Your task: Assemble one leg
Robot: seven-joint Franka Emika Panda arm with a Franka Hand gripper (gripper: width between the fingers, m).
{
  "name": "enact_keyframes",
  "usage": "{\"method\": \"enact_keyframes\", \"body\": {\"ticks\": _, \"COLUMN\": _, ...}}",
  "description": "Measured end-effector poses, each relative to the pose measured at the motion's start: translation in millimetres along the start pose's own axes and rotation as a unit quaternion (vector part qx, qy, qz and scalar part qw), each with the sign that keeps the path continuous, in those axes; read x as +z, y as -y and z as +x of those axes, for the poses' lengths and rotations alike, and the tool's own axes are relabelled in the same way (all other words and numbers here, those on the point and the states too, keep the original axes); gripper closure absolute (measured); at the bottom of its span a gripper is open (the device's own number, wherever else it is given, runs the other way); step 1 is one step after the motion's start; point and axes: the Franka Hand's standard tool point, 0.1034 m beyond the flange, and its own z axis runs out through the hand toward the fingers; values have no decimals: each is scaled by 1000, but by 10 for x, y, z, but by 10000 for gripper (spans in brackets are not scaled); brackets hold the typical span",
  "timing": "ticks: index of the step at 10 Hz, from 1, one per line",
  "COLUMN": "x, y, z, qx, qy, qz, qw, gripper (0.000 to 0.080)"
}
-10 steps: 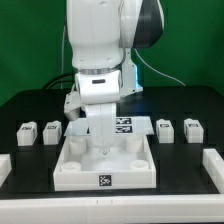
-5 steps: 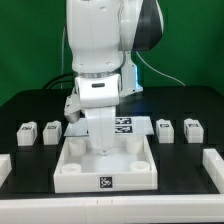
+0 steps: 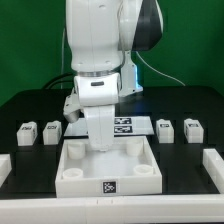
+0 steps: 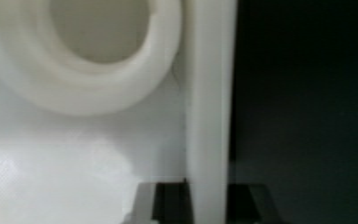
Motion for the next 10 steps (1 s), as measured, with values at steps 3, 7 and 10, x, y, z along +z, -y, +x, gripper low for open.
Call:
{"method": "enact_keyframes", "body": {"ticks": 3, "x": -1, "y": -2, "z": 0, "qx": 0, "qy": 0, "qz": 0, "qw": 1000, "gripper": 738}}
{"method": "enact_keyframes", "body": {"ticks": 7, "x": 8, "y": -141, "z": 438, "qx": 19, "qy": -11, "qz": -5, "qw": 1000, "gripper": 738}}
{"method": "enact_keyframes", "body": {"ticks": 10, "x": 15, "y": -349, "z": 809, "qx": 31, "qy": -26, "qz": -15, "qw": 999, "gripper": 738}}
